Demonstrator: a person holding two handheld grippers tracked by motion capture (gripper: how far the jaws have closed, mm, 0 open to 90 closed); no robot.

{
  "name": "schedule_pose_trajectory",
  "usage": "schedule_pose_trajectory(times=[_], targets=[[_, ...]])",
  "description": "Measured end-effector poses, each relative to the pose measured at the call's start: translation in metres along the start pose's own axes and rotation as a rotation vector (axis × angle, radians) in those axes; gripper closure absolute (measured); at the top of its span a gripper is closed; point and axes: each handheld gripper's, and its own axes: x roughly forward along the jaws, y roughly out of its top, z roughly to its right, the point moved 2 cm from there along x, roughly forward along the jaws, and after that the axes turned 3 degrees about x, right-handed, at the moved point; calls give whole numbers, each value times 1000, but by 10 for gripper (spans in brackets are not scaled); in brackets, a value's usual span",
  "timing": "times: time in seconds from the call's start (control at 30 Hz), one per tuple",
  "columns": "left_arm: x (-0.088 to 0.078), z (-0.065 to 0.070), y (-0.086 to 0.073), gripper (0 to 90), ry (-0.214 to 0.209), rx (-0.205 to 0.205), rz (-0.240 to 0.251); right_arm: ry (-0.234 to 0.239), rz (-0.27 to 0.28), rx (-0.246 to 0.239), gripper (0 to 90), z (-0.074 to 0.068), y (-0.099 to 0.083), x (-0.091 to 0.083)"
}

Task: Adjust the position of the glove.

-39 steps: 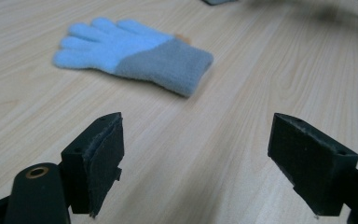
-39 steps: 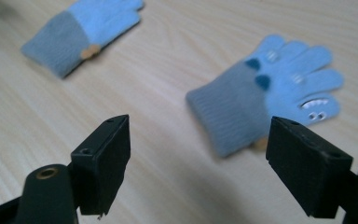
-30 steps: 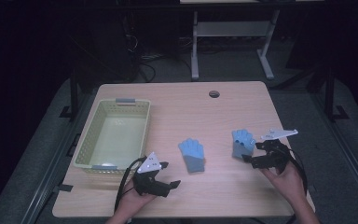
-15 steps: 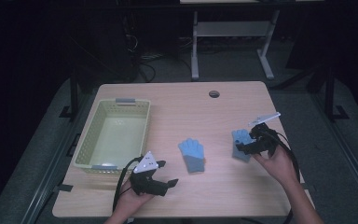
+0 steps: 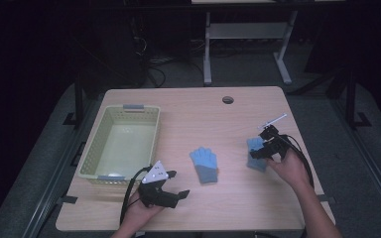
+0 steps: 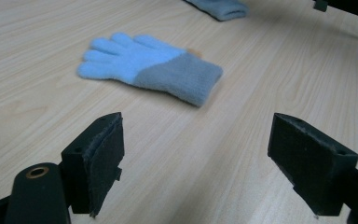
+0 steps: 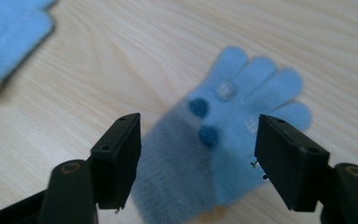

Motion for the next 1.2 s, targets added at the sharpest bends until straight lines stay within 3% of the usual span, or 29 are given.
schedule_pose_trajectory(times=[0.27,0.47,0.87,0.9,1.2], targets=[[0,2,1,183,-7,1,7,-21,-63,39,463,8,-2,10],[0,2,1,183,-11,-4,11,-29,-96,21,520,7,-4,16],[1,3,1,184,-8,2,1,-30,-97,45,599,8,-6,19],[1,3,1,185,-3,7,2,-31,-100,67,625,7,-6,18],[-1,0,1,186,5,8,1,-4,-89,88,796,9,-8,17]])
